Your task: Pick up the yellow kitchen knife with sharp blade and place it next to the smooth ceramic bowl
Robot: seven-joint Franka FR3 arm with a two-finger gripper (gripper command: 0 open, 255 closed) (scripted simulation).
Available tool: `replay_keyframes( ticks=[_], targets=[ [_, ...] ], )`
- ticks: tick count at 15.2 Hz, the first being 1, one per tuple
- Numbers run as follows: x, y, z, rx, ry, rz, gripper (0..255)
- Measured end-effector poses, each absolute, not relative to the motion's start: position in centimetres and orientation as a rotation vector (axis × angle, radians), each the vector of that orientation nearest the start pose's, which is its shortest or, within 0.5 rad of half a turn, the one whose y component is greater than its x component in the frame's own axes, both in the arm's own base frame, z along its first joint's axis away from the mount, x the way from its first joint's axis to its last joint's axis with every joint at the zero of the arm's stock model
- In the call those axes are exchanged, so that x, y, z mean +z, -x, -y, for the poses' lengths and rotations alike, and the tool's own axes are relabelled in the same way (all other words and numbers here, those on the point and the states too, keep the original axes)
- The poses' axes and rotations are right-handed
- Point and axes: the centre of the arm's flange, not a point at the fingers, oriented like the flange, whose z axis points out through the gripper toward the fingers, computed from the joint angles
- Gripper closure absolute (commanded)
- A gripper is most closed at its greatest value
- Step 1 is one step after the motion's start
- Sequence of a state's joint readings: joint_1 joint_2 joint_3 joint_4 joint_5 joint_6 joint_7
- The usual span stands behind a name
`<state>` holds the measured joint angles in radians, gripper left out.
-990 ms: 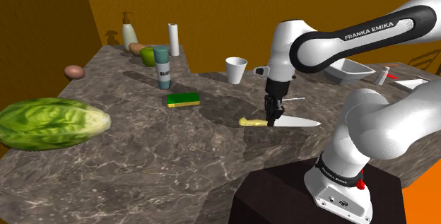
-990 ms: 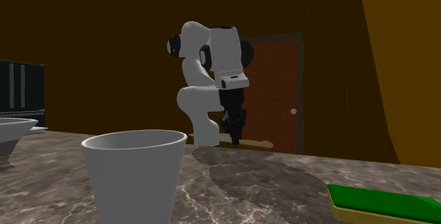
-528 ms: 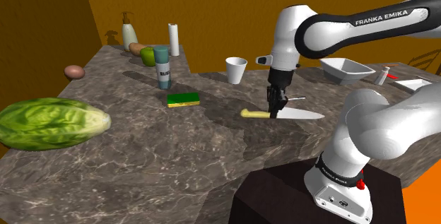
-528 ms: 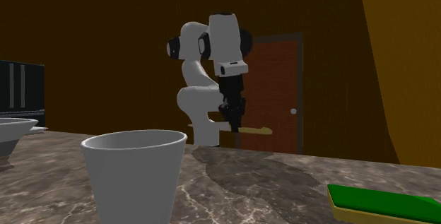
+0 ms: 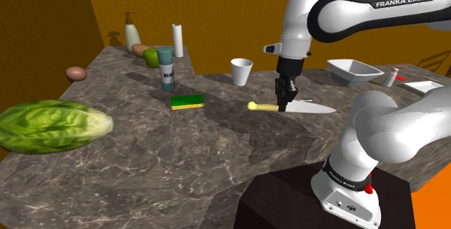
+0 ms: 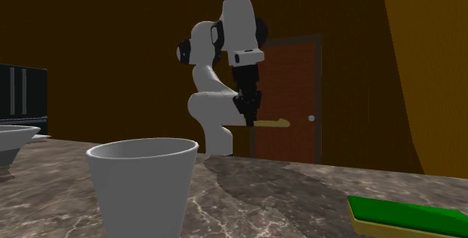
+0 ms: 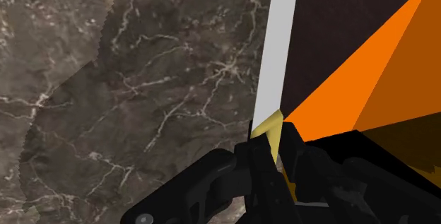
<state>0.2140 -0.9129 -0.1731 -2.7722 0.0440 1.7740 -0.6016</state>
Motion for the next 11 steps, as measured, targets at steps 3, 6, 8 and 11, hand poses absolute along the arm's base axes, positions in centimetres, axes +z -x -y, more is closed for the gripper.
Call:
replay_keyframes(
  ticks=[3, 6, 8, 11],
  targets=[
    [46.0, -27.0, -1.8, 0.069, 2.763, 1.016, 255],
    [47.7, -27.1, -1.7, 0.069, 2.763, 1.016, 255],
    [48.7, -27.1, -1.7, 0.069, 2.763, 1.016, 255],
    [50.2, -27.1, -1.8, 0.069, 2.763, 1.016, 255]
  ],
)
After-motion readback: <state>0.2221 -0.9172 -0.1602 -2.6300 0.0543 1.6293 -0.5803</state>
